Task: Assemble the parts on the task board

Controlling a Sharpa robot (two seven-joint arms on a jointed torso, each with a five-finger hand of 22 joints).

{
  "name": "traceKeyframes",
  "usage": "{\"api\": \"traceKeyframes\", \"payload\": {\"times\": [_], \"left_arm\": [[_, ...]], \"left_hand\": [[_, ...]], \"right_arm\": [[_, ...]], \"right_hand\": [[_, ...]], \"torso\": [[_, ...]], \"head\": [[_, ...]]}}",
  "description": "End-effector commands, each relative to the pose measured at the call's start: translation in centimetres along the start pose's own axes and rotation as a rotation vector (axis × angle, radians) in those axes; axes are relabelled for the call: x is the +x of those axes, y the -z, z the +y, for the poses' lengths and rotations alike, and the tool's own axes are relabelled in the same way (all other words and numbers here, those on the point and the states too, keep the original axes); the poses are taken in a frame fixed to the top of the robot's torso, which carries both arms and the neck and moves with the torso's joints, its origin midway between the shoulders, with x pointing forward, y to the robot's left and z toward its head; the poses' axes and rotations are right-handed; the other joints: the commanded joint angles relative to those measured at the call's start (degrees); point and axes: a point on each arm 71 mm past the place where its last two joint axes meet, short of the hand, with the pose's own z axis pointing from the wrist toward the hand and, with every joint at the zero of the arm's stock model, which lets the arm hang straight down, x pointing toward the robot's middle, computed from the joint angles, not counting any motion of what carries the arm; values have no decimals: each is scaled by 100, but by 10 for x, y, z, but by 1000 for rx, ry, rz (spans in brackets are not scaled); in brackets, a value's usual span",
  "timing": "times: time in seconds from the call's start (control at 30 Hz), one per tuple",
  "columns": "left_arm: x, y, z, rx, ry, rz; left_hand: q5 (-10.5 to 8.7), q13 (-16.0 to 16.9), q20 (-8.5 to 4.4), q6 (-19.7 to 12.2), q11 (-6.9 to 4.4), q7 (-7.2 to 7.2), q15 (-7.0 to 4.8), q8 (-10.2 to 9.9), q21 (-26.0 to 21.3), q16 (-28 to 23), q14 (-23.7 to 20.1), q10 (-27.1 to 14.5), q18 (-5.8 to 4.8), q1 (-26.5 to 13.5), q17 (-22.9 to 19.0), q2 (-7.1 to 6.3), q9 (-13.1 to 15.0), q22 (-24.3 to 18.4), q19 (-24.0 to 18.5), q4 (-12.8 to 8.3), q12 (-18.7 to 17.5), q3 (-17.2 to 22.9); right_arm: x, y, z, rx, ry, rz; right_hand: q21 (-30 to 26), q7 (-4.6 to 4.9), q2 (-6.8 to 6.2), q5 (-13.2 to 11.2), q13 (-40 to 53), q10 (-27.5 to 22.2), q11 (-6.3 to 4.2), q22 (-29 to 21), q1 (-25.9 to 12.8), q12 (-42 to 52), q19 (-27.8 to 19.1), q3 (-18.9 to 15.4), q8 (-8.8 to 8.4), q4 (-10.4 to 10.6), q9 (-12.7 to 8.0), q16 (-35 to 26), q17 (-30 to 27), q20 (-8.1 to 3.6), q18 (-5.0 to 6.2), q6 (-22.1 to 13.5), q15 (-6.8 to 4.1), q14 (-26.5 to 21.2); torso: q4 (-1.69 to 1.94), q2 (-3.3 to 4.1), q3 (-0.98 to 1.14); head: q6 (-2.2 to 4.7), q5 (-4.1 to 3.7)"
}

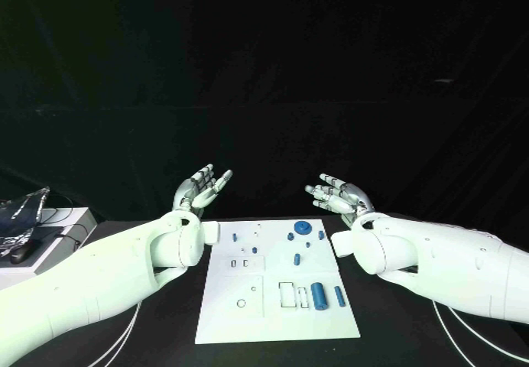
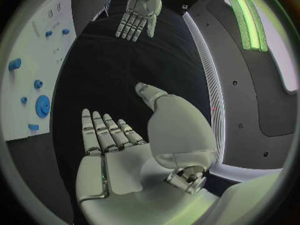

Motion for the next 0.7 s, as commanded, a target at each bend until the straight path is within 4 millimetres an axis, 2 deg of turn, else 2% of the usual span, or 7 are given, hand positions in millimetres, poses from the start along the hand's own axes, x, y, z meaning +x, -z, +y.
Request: {"api": "traceKeyframes", "payload": {"times": [0.03, 0.2, 0.3, 0.43, 0.57, 0.63, 0.7], "left_arm": [[9, -4, -1, -6, 13, 134], [9, -6, -2, -6, 15, 137], [0, -4, 3, -15, 11, 126], [-5, -3, 4, -13, 6, 135], [-9, 0, 5, -6, -3, 163], [-10, 2, 4, -4, -8, 185], [-10, 5, 3, -4, -10, 216]], "left_hand": [[46, 10, 83, 74, 40, 513, 43, 25, 35, 33, 70, 68, 68, 242, 11, -15, 14, 13, 31, 78, 24, 30], [46, 10, 82, 78, 48, 520, 38, 26, 36, 34, 71, 68, 71, 244, 12, -13, 14, 14, 31, 80, 24, 20], [46, 12, 82, 87, 52, 523, 37, 28, 37, 35, 76, 78, 72, 243, 12, -12, 16, 14, 32, 80, 25, 17], [42, 49, 140, 311, 192, 653, 77, 89, 111, 101, 369, 439, 99, 268, 61, 67, 59, 54, 226, 72, 77, -17], [34, 152, 230, 1375, 387, 774, 216, 410, 424, 428, 1710, 1890, 51, 284, 272, 173, 283, 185, 1043, 50, 288, 26], [28, 197, 231, 2044, 348, 762, 131, 621, 860, 702, 2821, 2948, 112, 279, 438, 185, 419, 365, 2327, 53, 398, 60], [23, 239, 211, 2805, 215, 720, -31, 868, 1129, 941, 3536, 3872, 297, 267, 564, 195, 572, 440, 2883, 57, 515, 96]], "right_arm": [[9, -4, -1, 57, 27, 164], [8, -7, 1, 64, 39, 180], [-4, -9, 4, -25, 204, 197], [-8, -11, 8, -104, 344, 205], [-10, -13, 11, -181, 502, 219], [-11, -14, 11, -209, 580, 230], [-11, -14, 11, -232, 672, 247]], "right_hand": [[20, 936, -6, 28, 8, 52, 15, 7, 99, 25, 50, 47, 34, 4, 6, 23, 8, 14, 112, 41, 11, 47], [28, 936, 37, 6, 8, 67, 13, 12, 147, 25, 58, 74, 40, -13, 8, 29, 13, 14, 117, 59, 7, 63], [50, 936, 35, -43, 18, 176, 5, 24, 220, 37, 118, 83, 59, -62, 22, 51, 32, 14, 131, 147, -5, 183], [224, 923, -24, -79, 82, 1062, -66, 100, 537, 142, 682, 148, 231, -324, 150, 269, 173, 6, 259, 839, -128, 1219], [643, 841, -123, -118, 183, 2990, -241, 254, 802, 420, 2059, 246, 660, -560, 431, 642, 377, -4, 515, 2347, -369, 2740], [820, 727, -178, -129, 165, 3431, -371, 292, 848, 446, 2451, 341, 884, -603, 567, 785, 434, -55, 610, 3152, -517, 3177], [938, 660, -243, -151, 157, 3661, -445, 312, 867, 389, 2739, 418, 930, -628, 588, 880, 469, -154, 620, 3395, -619, 3504]], "torso": [[0, 0, 0], [0, 0, 0], [-7, 3, -7], [-12, 4, -8], [-17, 20, -19], [-11, 33, -23], [3, 65, -33]], "head": [[-2, 0], [-2, 0], [-90, -20], [-129, -47], [-163, -77], [-177, -91], [-174, -97]]}}
